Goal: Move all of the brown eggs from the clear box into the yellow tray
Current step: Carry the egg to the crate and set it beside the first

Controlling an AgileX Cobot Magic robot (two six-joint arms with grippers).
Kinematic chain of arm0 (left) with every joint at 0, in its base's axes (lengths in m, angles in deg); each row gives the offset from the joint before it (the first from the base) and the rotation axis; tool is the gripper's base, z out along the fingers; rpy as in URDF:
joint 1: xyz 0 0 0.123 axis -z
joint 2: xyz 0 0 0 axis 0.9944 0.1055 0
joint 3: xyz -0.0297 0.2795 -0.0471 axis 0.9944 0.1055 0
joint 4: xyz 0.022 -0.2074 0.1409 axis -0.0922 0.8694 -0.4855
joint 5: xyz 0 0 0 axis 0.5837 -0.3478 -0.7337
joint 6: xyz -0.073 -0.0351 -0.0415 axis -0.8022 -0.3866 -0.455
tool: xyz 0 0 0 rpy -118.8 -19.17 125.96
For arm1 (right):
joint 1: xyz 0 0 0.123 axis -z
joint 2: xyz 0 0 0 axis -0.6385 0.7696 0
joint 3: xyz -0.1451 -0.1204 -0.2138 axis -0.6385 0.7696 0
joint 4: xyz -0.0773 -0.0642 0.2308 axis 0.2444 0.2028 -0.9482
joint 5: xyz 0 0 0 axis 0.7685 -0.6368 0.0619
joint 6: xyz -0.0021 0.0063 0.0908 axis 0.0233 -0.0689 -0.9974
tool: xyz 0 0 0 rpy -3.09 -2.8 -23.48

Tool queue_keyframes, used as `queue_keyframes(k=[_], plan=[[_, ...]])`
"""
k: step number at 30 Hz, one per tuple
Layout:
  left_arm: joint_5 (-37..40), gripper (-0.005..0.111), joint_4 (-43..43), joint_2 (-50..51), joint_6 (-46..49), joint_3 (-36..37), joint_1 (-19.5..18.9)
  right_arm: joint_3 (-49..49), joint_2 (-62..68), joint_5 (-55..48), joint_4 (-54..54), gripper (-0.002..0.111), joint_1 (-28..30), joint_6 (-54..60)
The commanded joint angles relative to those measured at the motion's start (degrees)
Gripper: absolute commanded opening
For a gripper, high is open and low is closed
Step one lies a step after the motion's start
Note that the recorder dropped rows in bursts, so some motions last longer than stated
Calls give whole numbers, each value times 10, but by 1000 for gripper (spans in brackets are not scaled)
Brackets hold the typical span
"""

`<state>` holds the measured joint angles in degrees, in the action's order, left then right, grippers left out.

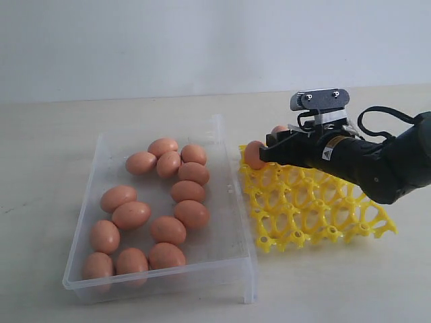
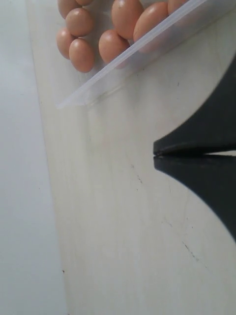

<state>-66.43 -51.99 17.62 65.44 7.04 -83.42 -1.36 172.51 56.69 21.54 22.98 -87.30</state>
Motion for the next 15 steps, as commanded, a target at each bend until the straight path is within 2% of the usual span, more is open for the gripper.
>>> queue_keyframes(k=[1,4,6,11,13,15], plan=[[-5,0,2,-3,-3,-3,1,1,7,20,-14,0,4,9],[-5,0,2,-3,-3,-3,1,1,8,14,-14,6,4,9],[-5,0,2,-3,-3,-3,1,1,8,6,-14,17,7,12],[-5,0,2,-3,-2,-3,1,1,8,-21,-14,56,7,12],[-5,0,2,-3,-2,-3,1,1,8,-30,-14,65,7,12],[-5,0,2,-3,-2,-3,1,1,6,-40,-11,67,7,14]])
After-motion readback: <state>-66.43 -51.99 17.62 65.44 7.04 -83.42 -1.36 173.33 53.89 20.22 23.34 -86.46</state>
